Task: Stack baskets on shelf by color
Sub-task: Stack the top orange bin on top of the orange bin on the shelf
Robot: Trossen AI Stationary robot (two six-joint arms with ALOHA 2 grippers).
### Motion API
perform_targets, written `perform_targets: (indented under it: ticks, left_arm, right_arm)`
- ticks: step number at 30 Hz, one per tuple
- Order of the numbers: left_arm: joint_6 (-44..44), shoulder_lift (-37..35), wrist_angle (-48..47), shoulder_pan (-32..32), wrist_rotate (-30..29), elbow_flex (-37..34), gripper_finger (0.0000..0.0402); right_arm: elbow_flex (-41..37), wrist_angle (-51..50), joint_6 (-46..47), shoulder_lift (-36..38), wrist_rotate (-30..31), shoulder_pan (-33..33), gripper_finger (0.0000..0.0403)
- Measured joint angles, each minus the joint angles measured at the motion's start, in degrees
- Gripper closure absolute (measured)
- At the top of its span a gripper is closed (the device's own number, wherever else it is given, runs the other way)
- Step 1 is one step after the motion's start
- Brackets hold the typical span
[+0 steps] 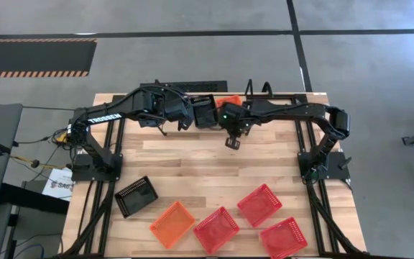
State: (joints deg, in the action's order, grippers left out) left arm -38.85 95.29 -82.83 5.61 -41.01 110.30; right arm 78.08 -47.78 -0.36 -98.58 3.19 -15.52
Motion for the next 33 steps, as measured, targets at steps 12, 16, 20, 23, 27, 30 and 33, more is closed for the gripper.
perform_targets:
  ticks: [12,16,20,23,27,30,33]
  left_arm:
    - [0.02,0.0,0.0,0.0,0.0,0.0,0.0304]
    - [0.01,0.0,0.0,0.0,-0.01,0.0,0.0304]
    - [0.01,0.0,0.0,0.0,-0.02,0.0,0.0304]
    - [0.0,0.0,0.0,0.0,0.0,0.0,0.0304]
    - [0.01,0.0,0.0,-0.01,0.0,0.0,0.0304]
    - [0.02,0.0,0.0,-0.02,0.02,0.0,0.0304]
    - [0.0,0.0,0.0,-0.01,0.13,0.0,0.0304]
  right_arm:
    - [-4.51,8.07,-4.64,-0.13,1.3,-1.01,0.04]
    - [-4.55,9.2,-6.44,-0.14,1.33,-2.78,0.04]
    - [-4.55,12.84,-7.23,-0.14,1.33,-4.53,0.04]
    - [-4.54,14.82,-7.22,-0.14,1.35,-5.41,0.0399]
    - [-4.5,14.36,-5.74,-0.06,1.15,-5.34,0.04]
    - [-4.49,13.8,-5.85,0.46,1.62,-4.46,0.04]
    - [-4.32,13.52,-7.31,0.47,4.03,-4.05,0.04]
